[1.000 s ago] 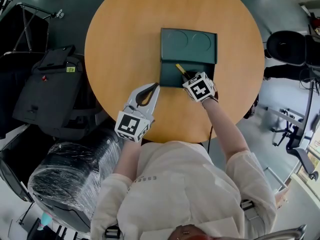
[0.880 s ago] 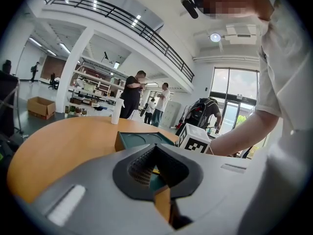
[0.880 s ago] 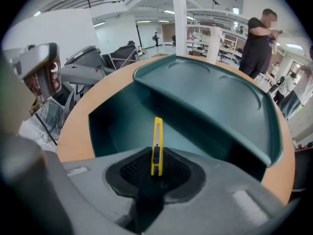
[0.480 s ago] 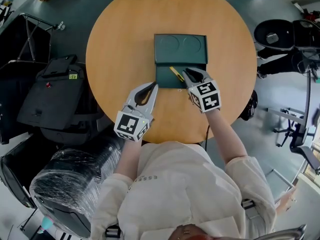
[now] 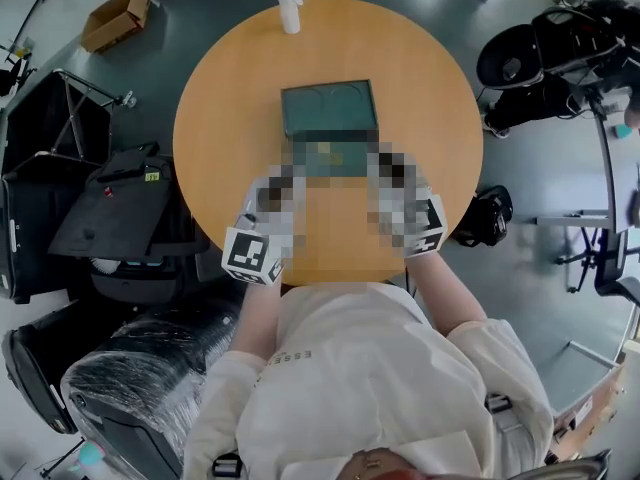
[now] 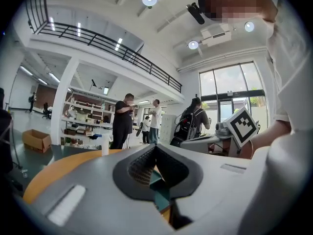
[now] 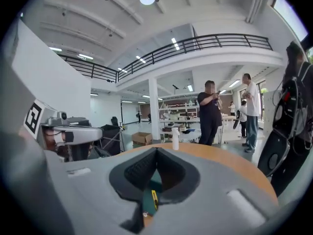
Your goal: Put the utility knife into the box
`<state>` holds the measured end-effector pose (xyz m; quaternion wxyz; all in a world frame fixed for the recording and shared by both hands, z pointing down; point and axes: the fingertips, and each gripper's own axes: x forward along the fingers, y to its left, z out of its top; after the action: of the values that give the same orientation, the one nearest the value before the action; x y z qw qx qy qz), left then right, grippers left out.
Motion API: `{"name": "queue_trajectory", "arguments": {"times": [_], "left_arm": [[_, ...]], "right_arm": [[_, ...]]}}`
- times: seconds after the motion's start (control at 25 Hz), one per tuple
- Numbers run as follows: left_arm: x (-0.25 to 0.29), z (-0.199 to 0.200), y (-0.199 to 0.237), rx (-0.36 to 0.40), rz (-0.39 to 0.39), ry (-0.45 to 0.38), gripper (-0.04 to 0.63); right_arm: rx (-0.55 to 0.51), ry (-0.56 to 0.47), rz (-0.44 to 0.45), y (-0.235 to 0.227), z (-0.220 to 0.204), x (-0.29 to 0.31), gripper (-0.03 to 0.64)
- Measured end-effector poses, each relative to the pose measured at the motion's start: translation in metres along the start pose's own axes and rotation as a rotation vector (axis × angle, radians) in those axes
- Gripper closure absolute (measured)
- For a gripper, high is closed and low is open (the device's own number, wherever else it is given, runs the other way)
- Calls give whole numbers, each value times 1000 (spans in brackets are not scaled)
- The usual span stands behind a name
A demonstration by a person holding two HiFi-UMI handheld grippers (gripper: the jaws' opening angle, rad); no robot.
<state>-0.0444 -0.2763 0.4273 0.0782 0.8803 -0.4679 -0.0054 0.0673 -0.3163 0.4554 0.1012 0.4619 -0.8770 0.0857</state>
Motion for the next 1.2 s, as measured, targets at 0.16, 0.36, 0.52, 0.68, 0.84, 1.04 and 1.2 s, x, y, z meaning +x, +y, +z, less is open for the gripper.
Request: {"name": "queue_trajectory", "arguments": {"times": [0.16, 0.36, 0.52, 0.68, 0.84, 1.04, 1.2], "left_arm": [[-18, 11, -27, 46, 22, -27, 588], [-39, 4, -45, 71, 50, -28, 586], [-54, -2, -50, 49, 61, -21, 586], [-70, -6, -58, 44, 47, -22, 586], [-103, -13, -63, 32, 41, -24, 586], [-162, -21, -76, 26, 29, -20, 586], [-204, -25, -95, 32, 4, -26, 586]], "right_arm": [[-23, -32, 36, 9, 3, -36, 624], [-35, -30, 53, 14, -9, -57, 623], [-31, -15, 61, 23, -17, -69, 623], [-27, 2, 46, 31, -27, -77, 623], [-28, 27, 38, 56, -43, -94, 624], [-43, 22, 10, 99, -53, -130, 623], [-90, 7, -5, 128, -51, -165, 623]]}}
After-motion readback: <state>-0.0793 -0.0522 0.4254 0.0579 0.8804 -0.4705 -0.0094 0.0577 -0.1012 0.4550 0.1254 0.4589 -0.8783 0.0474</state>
